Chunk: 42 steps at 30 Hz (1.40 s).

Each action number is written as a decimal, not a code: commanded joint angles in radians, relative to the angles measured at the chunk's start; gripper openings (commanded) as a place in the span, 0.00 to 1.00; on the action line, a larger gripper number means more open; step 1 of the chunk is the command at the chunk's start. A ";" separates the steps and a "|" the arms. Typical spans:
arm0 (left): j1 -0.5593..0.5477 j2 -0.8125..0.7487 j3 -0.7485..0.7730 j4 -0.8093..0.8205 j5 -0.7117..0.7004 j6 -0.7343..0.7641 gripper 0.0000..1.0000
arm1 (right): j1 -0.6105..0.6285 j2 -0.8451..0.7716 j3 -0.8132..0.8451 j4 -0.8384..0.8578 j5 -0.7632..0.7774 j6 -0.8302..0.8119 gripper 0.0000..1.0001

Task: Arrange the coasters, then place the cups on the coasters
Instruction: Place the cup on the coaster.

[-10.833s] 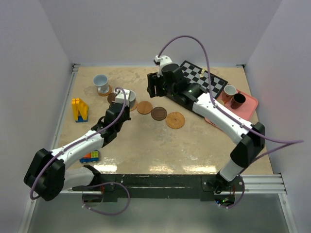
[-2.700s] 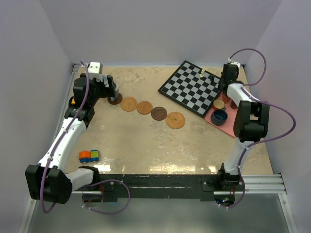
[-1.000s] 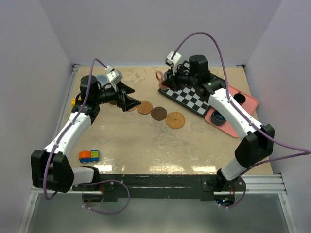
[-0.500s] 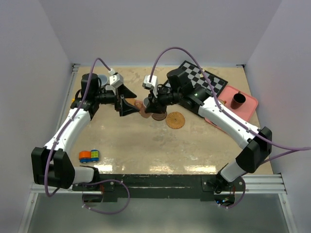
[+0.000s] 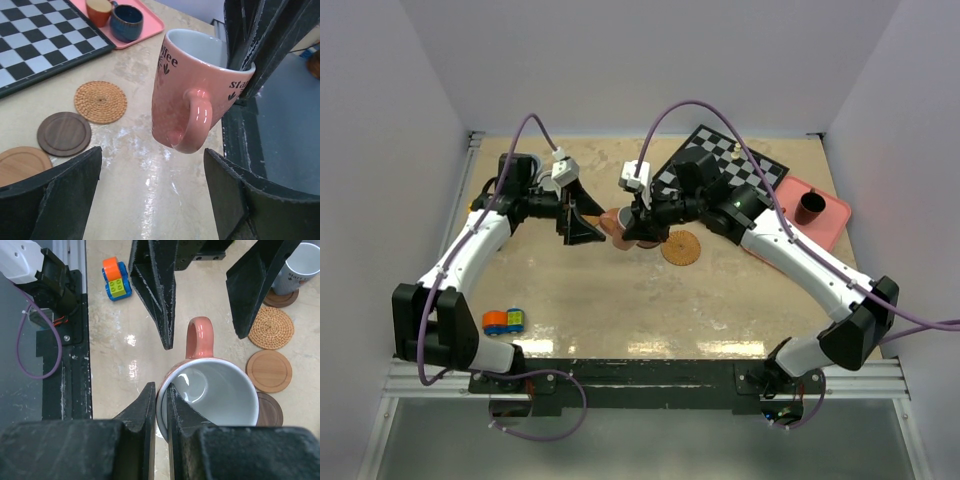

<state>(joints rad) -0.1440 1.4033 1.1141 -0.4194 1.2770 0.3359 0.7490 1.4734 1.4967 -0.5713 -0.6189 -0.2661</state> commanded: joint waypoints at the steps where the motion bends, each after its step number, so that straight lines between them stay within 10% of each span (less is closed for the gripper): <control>1: 0.004 0.022 0.049 -0.029 0.156 0.052 0.84 | 0.013 -0.048 -0.009 0.041 -0.010 0.004 0.00; 27: -0.069 0.028 0.053 -0.022 0.102 0.018 0.40 | 0.035 0.001 -0.021 0.030 0.015 0.004 0.00; 37: -0.077 0.002 0.039 -0.019 0.048 0.031 0.00 | 0.036 0.034 0.000 0.016 0.050 0.010 0.00; 42: -0.078 -0.027 0.021 0.017 0.030 0.034 0.00 | 0.036 0.051 0.007 0.011 0.097 0.014 0.00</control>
<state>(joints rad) -0.2176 1.4391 1.1309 -0.4587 1.2945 0.3878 0.7685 1.5032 1.4670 -0.5747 -0.5606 -0.2478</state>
